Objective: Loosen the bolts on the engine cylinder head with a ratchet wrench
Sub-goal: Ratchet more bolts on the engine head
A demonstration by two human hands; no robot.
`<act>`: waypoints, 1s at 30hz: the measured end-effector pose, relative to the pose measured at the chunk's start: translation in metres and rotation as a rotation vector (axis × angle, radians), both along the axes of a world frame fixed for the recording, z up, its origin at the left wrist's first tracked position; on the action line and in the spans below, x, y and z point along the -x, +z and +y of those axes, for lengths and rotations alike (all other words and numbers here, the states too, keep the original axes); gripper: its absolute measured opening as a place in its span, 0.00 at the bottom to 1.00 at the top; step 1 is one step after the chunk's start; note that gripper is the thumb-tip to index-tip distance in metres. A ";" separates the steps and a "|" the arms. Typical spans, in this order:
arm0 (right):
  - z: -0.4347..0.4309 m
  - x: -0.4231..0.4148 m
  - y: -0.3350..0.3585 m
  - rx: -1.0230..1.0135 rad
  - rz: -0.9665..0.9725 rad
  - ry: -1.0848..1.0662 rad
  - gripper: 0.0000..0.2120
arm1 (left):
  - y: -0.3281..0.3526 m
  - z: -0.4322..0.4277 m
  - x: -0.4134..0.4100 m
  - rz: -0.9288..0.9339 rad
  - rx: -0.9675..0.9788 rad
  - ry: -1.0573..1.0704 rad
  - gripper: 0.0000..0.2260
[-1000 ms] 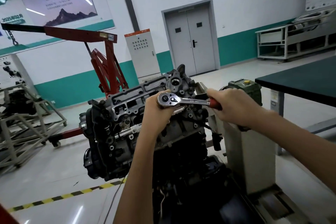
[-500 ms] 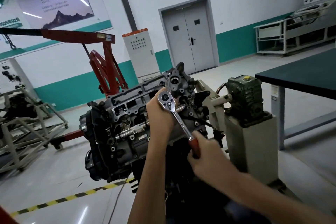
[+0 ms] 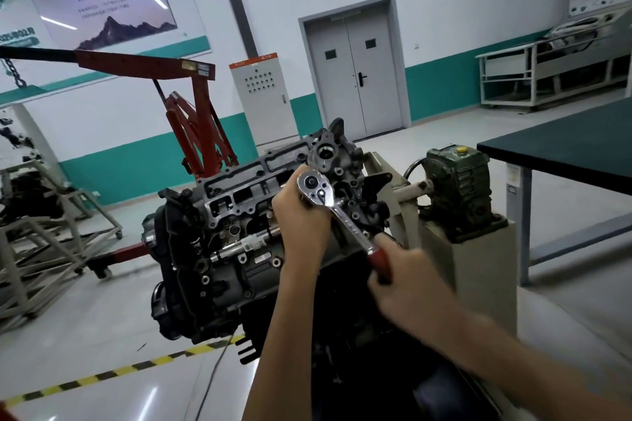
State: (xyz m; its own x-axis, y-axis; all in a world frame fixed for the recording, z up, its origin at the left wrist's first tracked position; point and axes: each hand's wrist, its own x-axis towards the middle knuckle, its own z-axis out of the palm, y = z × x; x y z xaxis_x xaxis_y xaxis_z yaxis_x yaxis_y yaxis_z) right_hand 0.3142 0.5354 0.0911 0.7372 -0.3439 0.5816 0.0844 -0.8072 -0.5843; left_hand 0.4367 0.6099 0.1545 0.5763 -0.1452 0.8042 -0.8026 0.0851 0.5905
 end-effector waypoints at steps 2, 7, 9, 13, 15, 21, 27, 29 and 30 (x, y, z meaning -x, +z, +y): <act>0.041 -0.008 -0.013 -0.212 -0.032 0.081 0.08 | -0.002 -0.004 0.003 0.034 0.097 -0.016 0.14; 0.056 -0.015 -0.018 -0.260 -0.047 0.122 0.10 | -0.001 0.010 -0.003 0.040 -0.012 -0.124 0.12; 0.028 -0.007 -0.009 -0.123 -0.010 0.121 0.12 | 0.002 0.014 -0.006 0.058 -0.106 -0.096 0.17; -0.043 0.001 0.027 0.337 0.080 0.042 0.11 | 0.003 0.018 -0.005 0.039 -0.147 -0.117 0.18; -0.066 -0.004 0.053 0.518 0.068 -0.033 0.08 | 0.003 0.018 -0.005 0.028 -0.147 -0.128 0.17; -0.057 -0.005 0.040 0.403 0.084 -0.029 0.08 | -0.002 0.017 -0.003 -0.050 -0.072 -0.104 0.14; 0.048 -0.011 -0.019 -0.235 -0.098 0.100 0.14 | -0.008 -0.008 0.009 0.053 0.191 -0.073 0.15; 0.060 -0.015 -0.024 -0.290 -0.084 0.113 0.11 | -0.007 -0.007 0.006 0.122 0.181 -0.163 0.17; 0.054 -0.014 -0.023 -0.263 -0.078 0.102 0.11 | -0.006 -0.005 0.004 0.152 0.154 -0.205 0.17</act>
State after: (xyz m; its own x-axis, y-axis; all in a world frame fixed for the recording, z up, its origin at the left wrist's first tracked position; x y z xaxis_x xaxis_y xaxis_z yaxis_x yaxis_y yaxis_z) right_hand 0.3279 0.5897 0.0679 0.7321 -0.4172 0.5385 0.2100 -0.6138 -0.7610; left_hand 0.4325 0.6050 0.1485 0.6632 -0.1541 0.7324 -0.6627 0.3338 0.6703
